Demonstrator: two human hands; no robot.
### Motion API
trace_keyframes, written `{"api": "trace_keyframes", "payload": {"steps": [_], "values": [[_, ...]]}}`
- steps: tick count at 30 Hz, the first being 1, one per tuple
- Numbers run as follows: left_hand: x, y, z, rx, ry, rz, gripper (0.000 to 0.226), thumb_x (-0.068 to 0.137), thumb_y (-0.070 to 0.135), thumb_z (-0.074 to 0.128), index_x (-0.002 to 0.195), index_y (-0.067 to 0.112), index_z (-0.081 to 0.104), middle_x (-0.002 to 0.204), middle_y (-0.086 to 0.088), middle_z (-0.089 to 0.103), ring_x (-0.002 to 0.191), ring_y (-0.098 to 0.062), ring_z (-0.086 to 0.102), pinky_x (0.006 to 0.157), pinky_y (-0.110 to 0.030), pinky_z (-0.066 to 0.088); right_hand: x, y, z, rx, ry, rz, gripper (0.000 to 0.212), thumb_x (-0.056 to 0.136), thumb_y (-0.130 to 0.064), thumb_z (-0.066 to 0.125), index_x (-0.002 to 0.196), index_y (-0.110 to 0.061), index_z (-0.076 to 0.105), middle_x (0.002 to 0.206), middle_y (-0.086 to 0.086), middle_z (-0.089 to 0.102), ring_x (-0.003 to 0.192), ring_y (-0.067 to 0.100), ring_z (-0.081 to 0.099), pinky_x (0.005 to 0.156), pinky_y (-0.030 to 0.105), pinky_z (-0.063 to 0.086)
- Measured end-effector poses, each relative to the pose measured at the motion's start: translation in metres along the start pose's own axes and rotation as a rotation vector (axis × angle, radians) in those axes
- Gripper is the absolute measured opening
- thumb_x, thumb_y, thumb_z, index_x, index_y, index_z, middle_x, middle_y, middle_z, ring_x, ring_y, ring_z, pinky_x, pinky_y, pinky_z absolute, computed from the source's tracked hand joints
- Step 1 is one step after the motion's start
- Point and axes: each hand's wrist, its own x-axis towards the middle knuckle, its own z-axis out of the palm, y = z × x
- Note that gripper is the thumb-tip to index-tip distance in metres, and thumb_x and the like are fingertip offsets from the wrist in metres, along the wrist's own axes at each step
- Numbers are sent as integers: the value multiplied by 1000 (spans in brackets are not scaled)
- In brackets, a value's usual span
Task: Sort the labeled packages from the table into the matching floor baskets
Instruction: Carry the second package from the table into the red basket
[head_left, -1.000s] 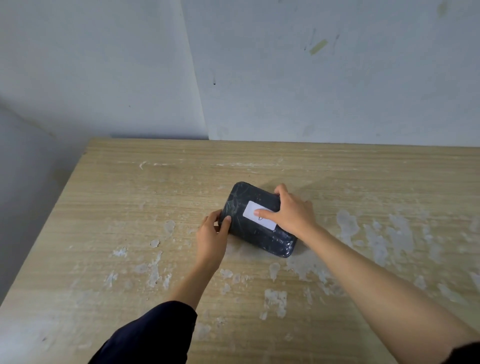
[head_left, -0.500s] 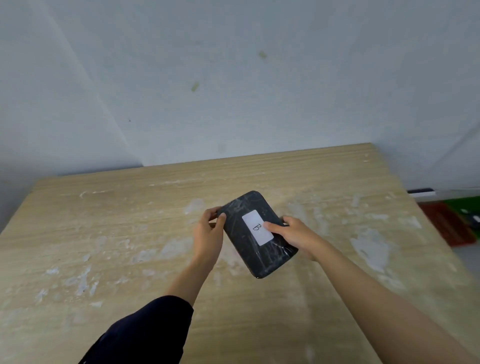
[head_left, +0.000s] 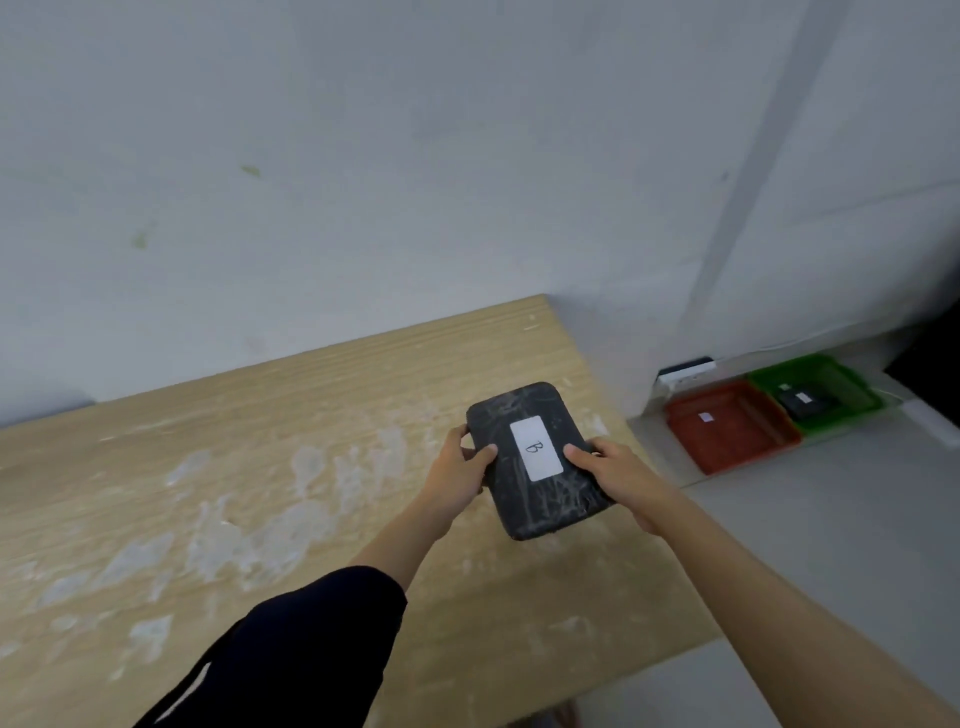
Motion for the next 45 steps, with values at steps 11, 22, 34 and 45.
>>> {"api": "trace_keyframes", "payload": {"steps": [11,22,34,45], "values": [[75,68,177,-70,-54,-5,48,94,24,51,139,19,34,110,-17,63,98,-30,66,90,-51,54,47,19,-184,54,69,58,35,93,-32,55,119,-7,56,103,7,68,81,13,65,58,22,49],[103,120,357,-129,4,-34,39,95,17,50,134,15,44,95,-3,66,93,-24,65,92,-41,53,96,57,-367,69,71,90,33,96,-30,49,121,-10,57,91,-7,62,79,8,61,60,22,47],[122,151,542,-418,215,-84,33,97,24,47,127,10,53,94,4,67,82,-8,66,60,-17,57,150,95,-532,40,-41,60,23,96,-34,49,110,-18,57,101,0,64,86,11,62,62,24,47],[257,117,605,-158,262,-100,32,94,22,50,122,10,59,101,-9,67,94,-26,64,85,-42,56,288,151,-580,39,51,43,26,95,-32,51,114,-15,56,119,7,63,84,6,60,64,21,47]]}}
